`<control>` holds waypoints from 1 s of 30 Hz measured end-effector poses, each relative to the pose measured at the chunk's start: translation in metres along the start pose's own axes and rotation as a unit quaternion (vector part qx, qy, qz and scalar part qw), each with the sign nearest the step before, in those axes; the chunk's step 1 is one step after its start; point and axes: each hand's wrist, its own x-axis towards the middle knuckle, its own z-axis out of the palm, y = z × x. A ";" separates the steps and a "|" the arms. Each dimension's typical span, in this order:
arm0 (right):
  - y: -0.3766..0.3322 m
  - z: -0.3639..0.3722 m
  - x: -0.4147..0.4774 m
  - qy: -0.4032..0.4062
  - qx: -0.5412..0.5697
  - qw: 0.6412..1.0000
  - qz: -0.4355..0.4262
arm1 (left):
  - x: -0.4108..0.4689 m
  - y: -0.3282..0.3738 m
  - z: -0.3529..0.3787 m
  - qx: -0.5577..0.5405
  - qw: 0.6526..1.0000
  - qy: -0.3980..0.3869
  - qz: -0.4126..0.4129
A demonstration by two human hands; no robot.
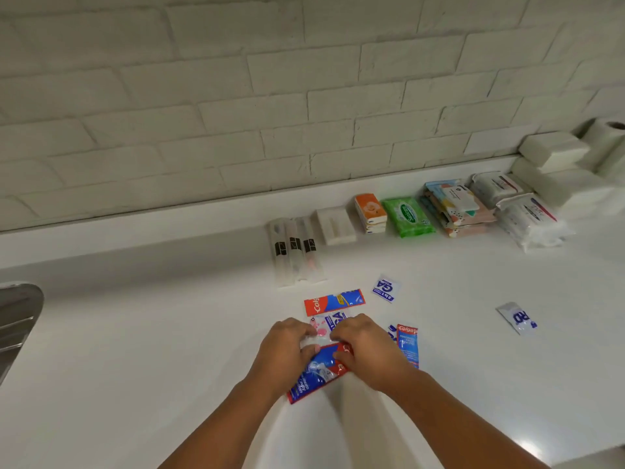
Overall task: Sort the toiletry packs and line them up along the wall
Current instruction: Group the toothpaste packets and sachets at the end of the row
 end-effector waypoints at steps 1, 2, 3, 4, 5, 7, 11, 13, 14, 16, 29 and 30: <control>0.000 0.001 -0.003 -0.008 -0.010 1.000 -0.001 | -0.005 -0.001 0.005 0.015 1.000 -0.020 -0.004; 0.000 0.002 -0.006 -0.016 -0.020 1.000 -0.002 | -0.010 0.000 0.009 0.034 0.999 -0.033 -0.007; 0.000 0.002 -0.008 -0.023 -0.028 0.999 0.000 | -0.014 0.001 0.011 0.057 0.998 -0.039 -0.004; 0.000 0.002 -0.008 -0.028 -0.034 0.999 0.001 | -0.016 0.002 0.013 0.074 0.996 -0.040 0.001; 0.001 0.002 -0.007 -0.035 -0.038 0.999 0.000 | -0.017 0.003 0.014 0.084 0.996 -0.041 0.003; 0.000 0.001 -0.006 -0.051 -0.048 0.998 -0.002 | -0.017 0.005 0.014 0.104 0.994 -0.043 0.010; -0.001 0.001 -0.001 -0.093 -0.097 0.991 -0.010 | -0.015 0.011 0.009 0.155 0.984 -0.086 0.029; -0.001 -0.003 0.002 -0.113 -0.123 0.986 -0.021 | -0.013 0.014 0.006 0.176 0.979 -0.101 0.037; -0.001 -0.005 0.004 -0.123 -0.129 0.984 -0.025 | -0.012 0.015 0.005 0.181 0.977 -0.105 0.036; -0.003 -0.008 0.008 -0.138 -0.132 0.981 -0.029 | -0.013 0.017 0.003 0.187 0.976 -0.106 0.034; 0.005 -0.043 0.038 -0.058 0.143 0.987 -0.033 | -0.022 0.007 -0.010 0.064 0.991 0.109 -0.034; 0.003 -0.045 0.043 -0.043 0.178 0.983 -0.028 | -0.021 0.006 -0.014 0.053 0.990 0.121 -0.040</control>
